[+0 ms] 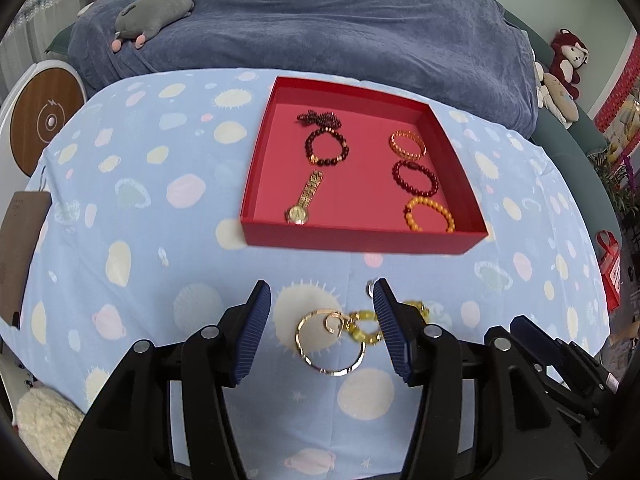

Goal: Organize jewelry
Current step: 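Withdraw both tools toward the yellow bead bracelet and gold bangle, then grasp the yellow bead bracelet with right tool and lift it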

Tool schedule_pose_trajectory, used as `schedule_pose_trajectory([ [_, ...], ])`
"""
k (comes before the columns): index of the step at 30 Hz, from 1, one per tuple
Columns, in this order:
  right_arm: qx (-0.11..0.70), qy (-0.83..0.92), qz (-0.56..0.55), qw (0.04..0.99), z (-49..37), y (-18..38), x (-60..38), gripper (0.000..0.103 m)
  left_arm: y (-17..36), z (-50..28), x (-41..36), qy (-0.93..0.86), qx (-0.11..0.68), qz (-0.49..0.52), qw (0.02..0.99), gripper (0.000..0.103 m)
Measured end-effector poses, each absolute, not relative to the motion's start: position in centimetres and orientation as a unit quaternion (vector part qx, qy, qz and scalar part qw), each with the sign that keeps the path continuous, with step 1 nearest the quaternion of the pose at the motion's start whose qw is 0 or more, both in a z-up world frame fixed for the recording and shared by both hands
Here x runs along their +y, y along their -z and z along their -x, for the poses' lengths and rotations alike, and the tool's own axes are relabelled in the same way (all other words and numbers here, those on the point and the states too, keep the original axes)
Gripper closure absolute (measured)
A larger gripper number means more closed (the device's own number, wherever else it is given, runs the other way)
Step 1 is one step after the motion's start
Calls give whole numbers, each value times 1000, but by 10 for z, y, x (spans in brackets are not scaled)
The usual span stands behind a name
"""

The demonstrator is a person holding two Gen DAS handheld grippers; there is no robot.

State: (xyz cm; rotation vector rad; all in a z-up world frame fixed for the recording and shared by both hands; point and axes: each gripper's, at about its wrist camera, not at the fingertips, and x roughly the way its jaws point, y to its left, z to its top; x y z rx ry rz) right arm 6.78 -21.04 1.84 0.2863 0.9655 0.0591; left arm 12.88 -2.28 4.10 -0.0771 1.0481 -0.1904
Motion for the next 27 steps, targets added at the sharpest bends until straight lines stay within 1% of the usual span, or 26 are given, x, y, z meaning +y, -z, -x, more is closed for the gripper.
schedule_pose_trajectory([
  [13,493,-40,-142,857,-44,7,-199,63,6,-82,3,68,543,43,836,52],
  [23,505,-75,-177,841,-68,18,-175,63,19,-80,15,56,554,45,830,52],
  [27,512,-67,-191,835,-84,27,-169,66,20,-83,23,50,554,50,829,52],
])
